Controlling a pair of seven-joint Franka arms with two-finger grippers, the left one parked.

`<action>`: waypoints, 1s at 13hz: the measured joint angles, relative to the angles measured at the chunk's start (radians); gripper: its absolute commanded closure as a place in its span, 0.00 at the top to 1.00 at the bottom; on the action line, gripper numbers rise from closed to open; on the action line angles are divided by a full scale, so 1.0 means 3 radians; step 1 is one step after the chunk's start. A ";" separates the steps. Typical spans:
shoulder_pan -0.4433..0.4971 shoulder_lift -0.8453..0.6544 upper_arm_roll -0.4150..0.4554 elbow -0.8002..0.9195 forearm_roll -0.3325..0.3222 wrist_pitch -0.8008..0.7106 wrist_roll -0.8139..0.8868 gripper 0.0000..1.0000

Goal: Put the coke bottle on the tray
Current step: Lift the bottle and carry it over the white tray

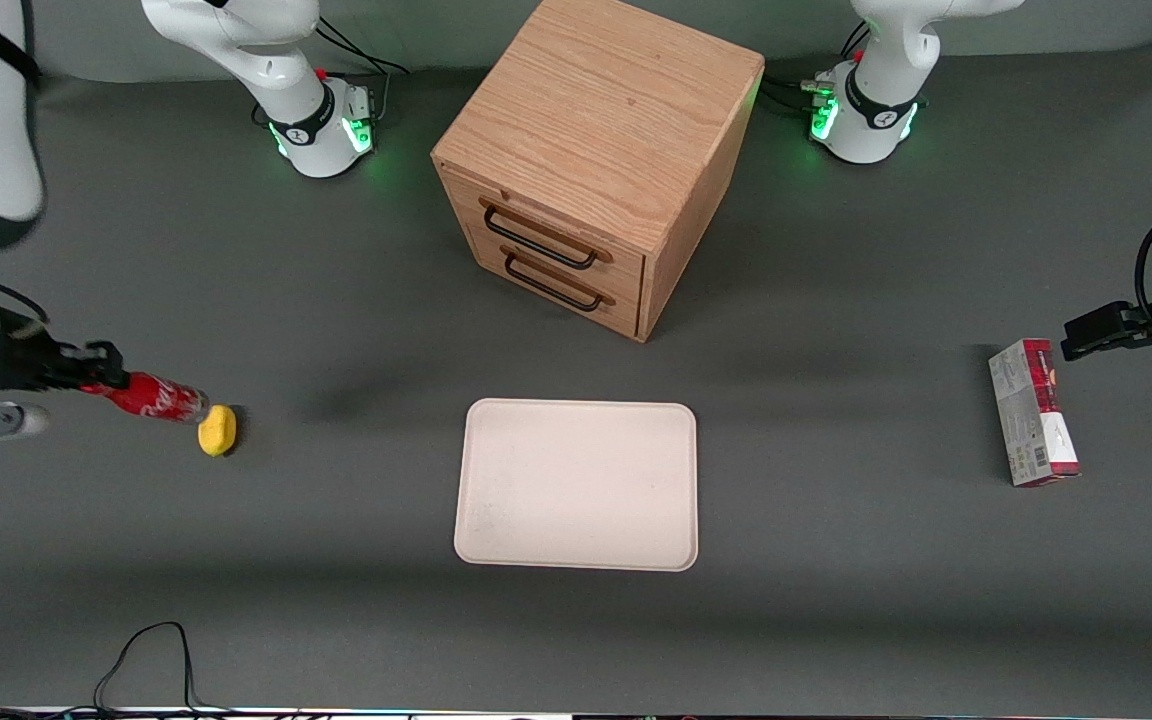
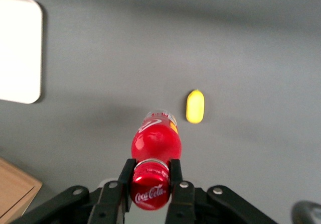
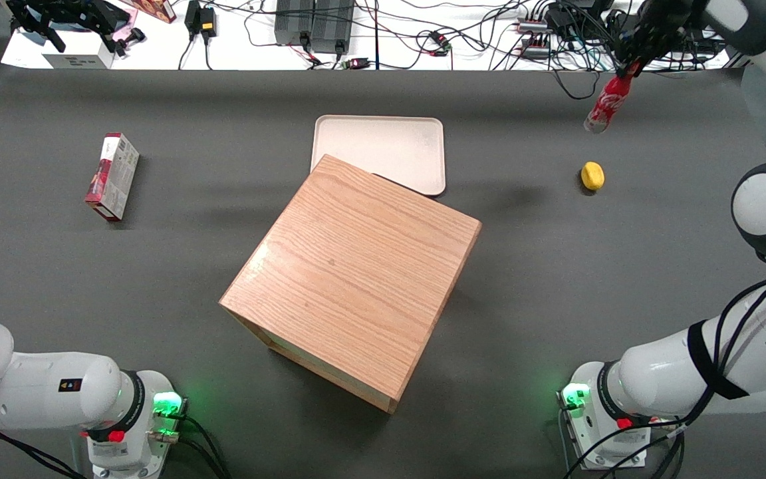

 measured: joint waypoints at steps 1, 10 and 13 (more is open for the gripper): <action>0.0011 0.0045 0.0001 0.0167 0.0000 -0.0167 0.0011 0.00; 0.0887 0.1162 0.0275 0.1270 0.0003 -0.0146 0.1820 0.00; 0.1047 0.1605 0.0603 0.1529 -0.0001 0.0391 0.2541 0.00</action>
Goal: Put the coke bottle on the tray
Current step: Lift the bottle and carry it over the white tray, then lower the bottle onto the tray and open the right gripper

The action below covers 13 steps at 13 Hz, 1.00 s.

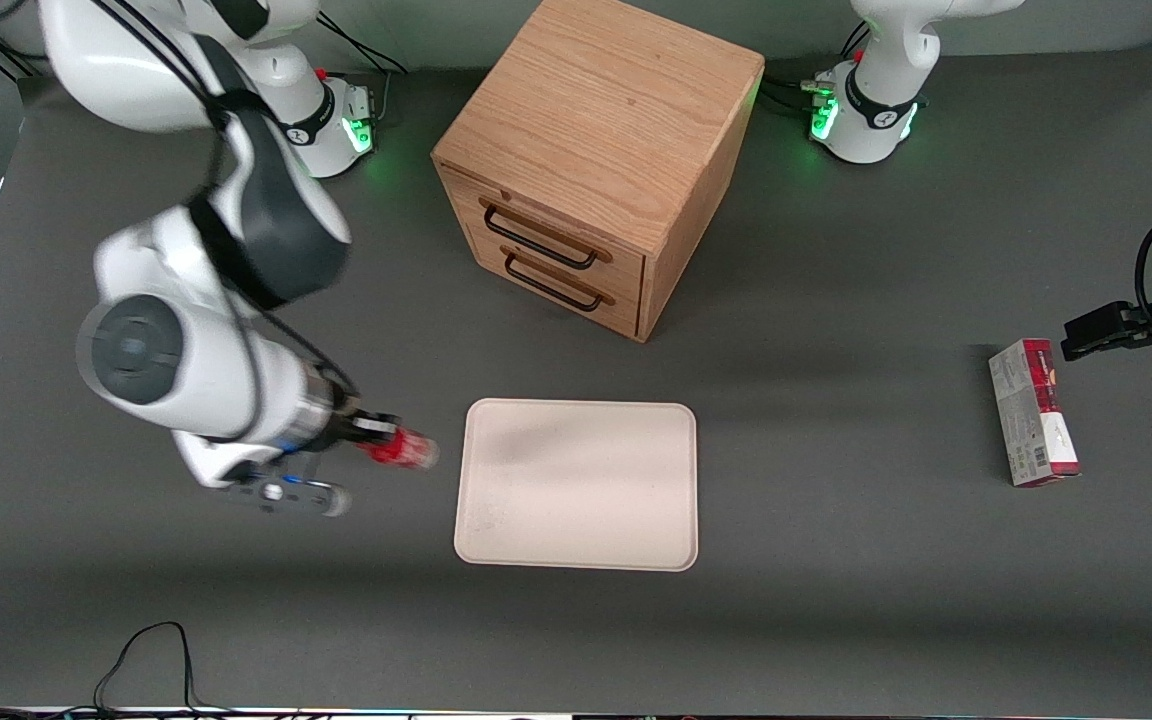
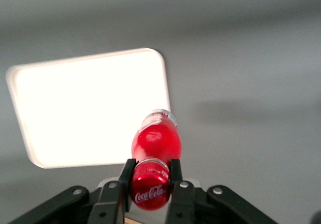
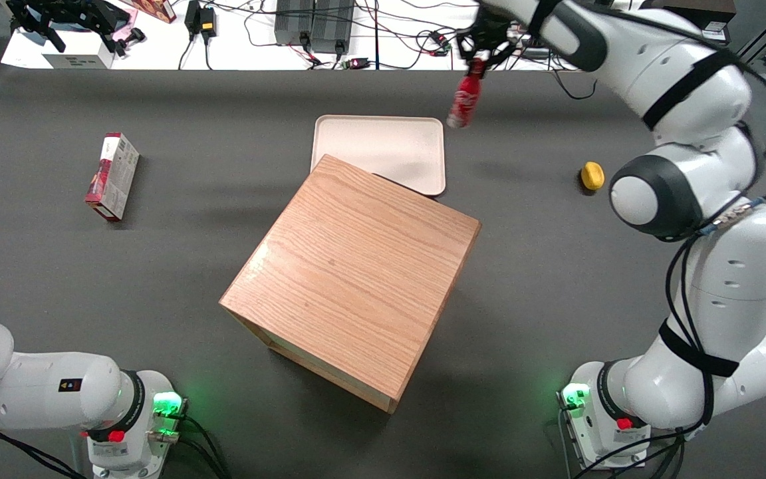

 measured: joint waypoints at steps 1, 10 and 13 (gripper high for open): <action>0.0064 0.0097 0.0008 0.0031 -0.0003 0.0124 0.0095 0.00; 0.0281 0.0726 -0.0004 0.0085 -0.0447 0.0774 0.0381 0.00; 0.0282 0.0762 -0.0004 0.0095 -0.0484 0.0781 0.0381 0.00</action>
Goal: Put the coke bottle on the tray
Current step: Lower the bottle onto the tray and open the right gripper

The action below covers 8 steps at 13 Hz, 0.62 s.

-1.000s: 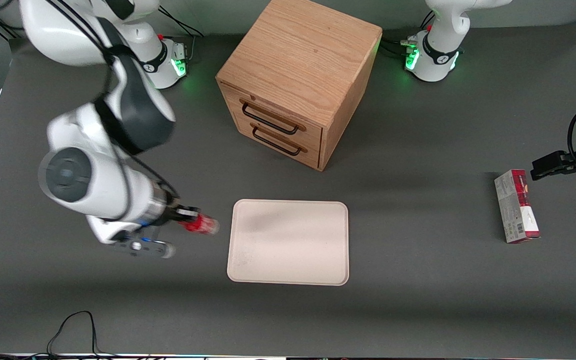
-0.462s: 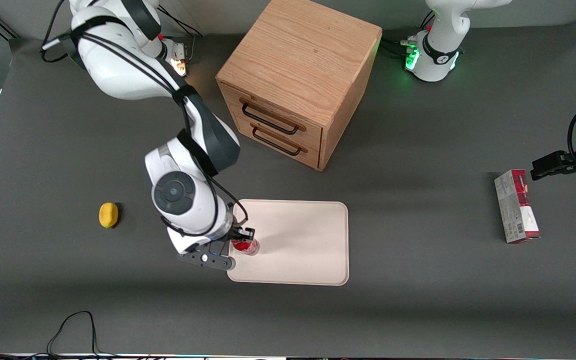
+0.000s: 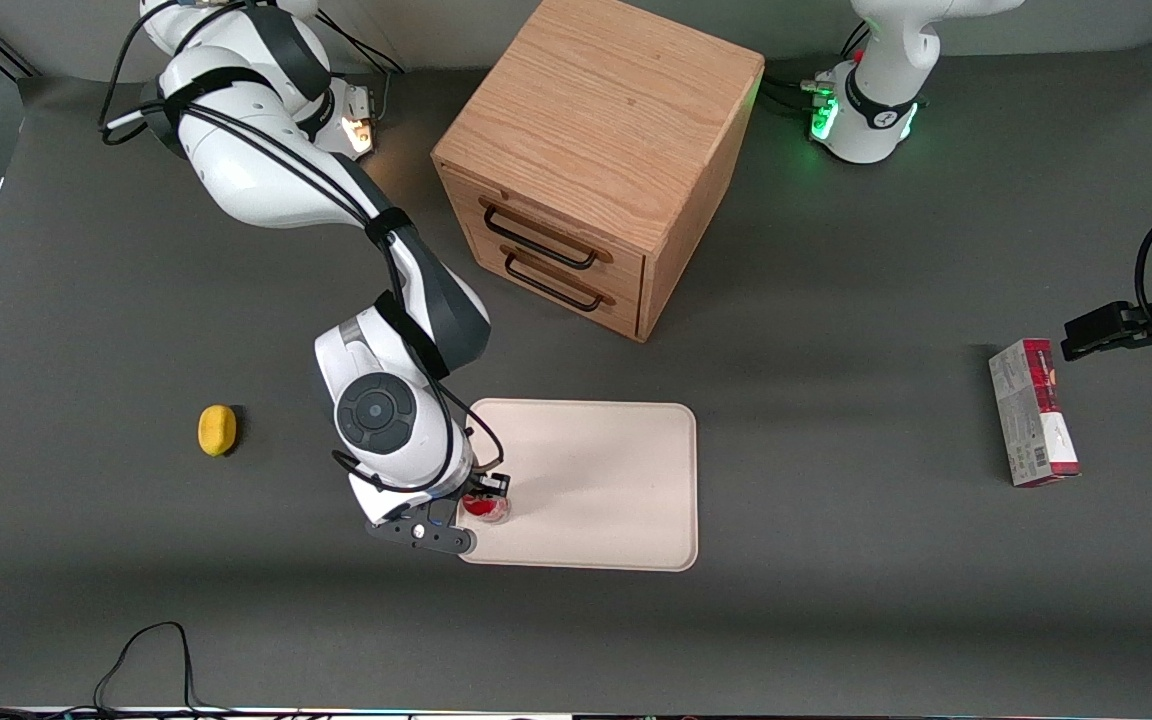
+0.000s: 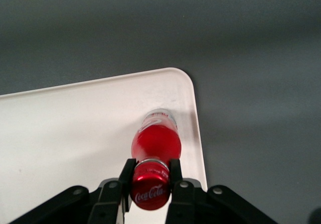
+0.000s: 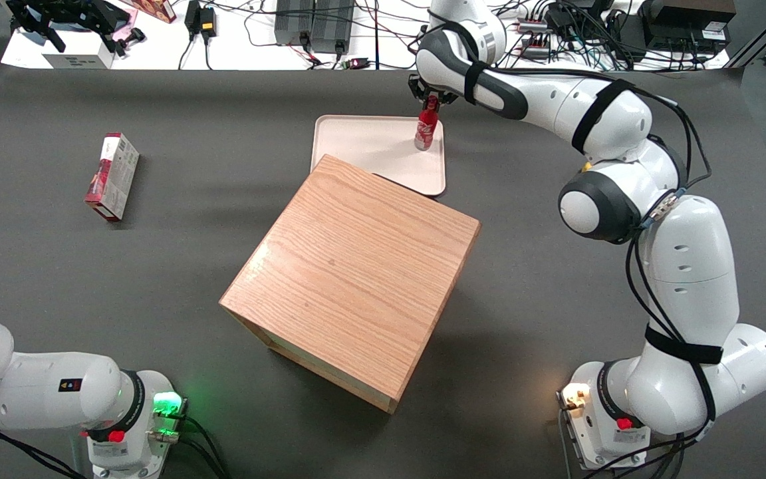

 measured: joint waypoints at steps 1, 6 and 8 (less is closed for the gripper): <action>0.0000 0.0001 0.0000 0.0002 -0.0001 0.0000 0.0000 0.00; 0.0000 0.0006 -0.0032 0.0020 -0.0014 0.0000 0.0000 1.00; 0.0000 0.0006 -0.0032 0.0037 -0.0032 0.0000 0.0000 1.00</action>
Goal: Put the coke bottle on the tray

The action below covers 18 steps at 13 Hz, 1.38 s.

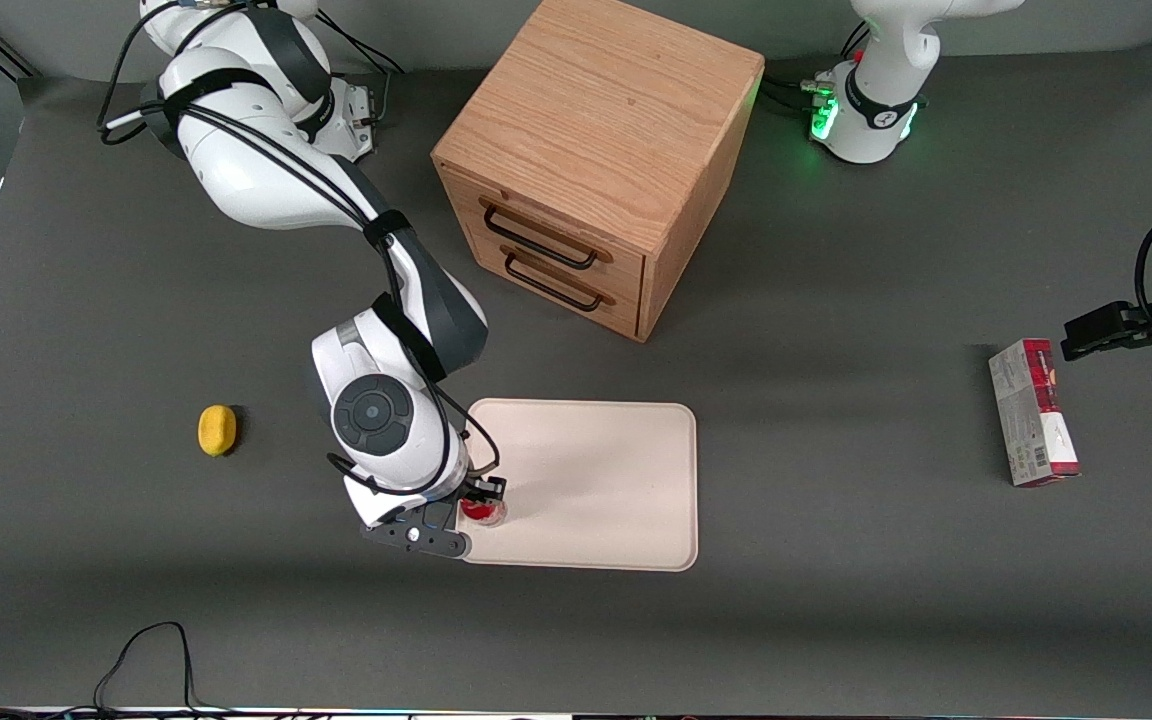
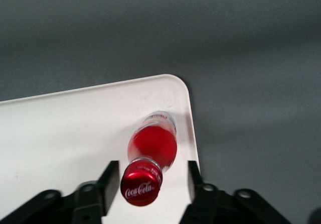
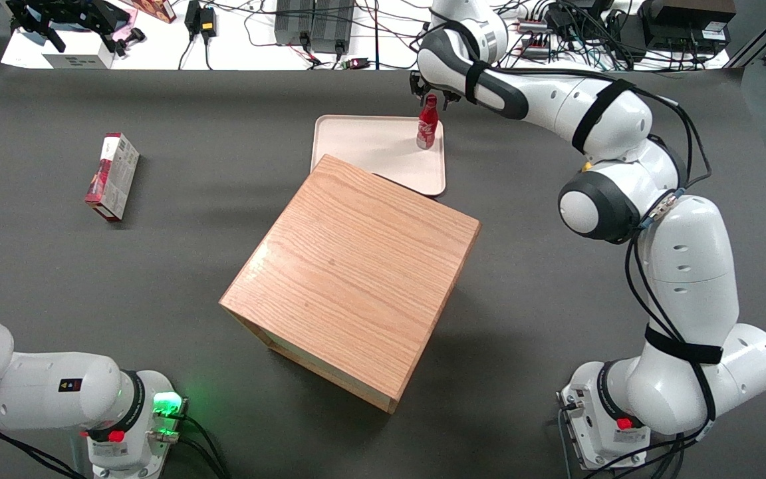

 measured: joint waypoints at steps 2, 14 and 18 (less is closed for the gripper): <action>0.0000 0.0000 0.0000 0.0006 -0.0004 0.0000 0.0000 1.00; 0.0003 -0.0057 0.0003 0.0086 -0.0005 -0.0232 -0.0104 1.00; -0.0237 -0.0533 -0.0005 -0.0117 0.0186 -0.0794 -0.0806 1.00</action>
